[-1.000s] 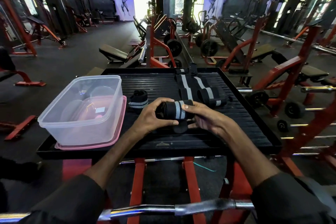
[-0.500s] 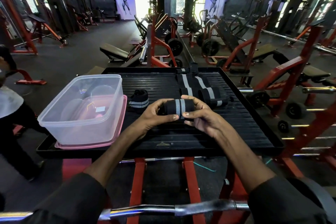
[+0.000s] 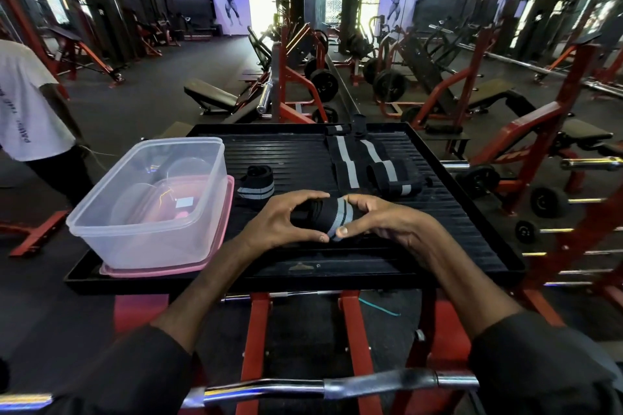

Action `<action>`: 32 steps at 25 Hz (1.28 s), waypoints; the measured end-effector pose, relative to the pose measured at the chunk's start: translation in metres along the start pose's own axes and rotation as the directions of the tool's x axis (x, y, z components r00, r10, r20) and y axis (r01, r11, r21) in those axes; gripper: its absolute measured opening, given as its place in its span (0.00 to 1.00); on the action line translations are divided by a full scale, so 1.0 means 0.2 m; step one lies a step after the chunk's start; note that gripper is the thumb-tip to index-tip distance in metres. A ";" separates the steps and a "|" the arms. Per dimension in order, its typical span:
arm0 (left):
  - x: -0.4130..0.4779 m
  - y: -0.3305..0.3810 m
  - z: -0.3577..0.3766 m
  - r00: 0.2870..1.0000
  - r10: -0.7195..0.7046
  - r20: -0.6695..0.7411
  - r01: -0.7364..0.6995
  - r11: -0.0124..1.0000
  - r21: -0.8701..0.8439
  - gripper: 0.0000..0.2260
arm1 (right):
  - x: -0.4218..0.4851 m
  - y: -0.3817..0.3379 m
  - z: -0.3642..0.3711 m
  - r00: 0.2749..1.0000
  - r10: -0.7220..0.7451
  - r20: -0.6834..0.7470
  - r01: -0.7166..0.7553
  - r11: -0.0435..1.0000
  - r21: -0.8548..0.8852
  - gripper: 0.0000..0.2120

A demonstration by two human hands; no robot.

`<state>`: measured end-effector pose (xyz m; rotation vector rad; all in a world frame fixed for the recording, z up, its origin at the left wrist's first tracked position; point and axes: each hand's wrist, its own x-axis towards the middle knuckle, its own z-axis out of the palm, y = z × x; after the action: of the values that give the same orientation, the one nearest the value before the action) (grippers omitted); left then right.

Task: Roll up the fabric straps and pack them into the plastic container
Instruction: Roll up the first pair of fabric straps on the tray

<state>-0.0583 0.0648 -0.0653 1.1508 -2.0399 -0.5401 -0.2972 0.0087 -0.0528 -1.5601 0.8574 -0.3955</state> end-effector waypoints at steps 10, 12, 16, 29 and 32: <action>0.07 0.06 -0.05 0.995 -0.076 -0.064 0.060 0.973 -0.223 0.25 | 0.02 0.03 0.10 0.937 -0.124 -0.326 0.118 0.992 -0.038 0.32; 0.08 0.06 -0.04 0.983 -0.144 -0.115 0.099 0.938 -0.334 0.22 | 0.02 0.07 0.10 0.952 -0.095 -0.291 0.067 0.992 -0.104 0.32; 0.05 0.01 0.00 0.959 -0.220 -0.179 0.128 0.899 -0.420 0.18 | 0.01 0.14 0.04 0.935 -0.031 -0.353 -0.070 0.961 -0.269 0.38; 0.06 -0.05 0.13 0.950 -0.203 -0.238 0.124 0.943 -0.309 0.17 | -0.06 -0.12 0.07 0.794 -0.282 -0.539 -0.204 0.711 -0.673 0.42; 0.05 -0.05 0.13 0.946 -0.215 -0.244 0.133 0.940 -0.314 0.17 | 0.01 -0.05 0.09 0.894 -0.226 -0.388 -0.189 0.594 -0.782 0.35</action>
<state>-0.0757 0.0519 -0.0843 1.1602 -1.5683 -0.7037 -0.2796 0.0199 -0.0477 -2.3851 1.5392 -0.4139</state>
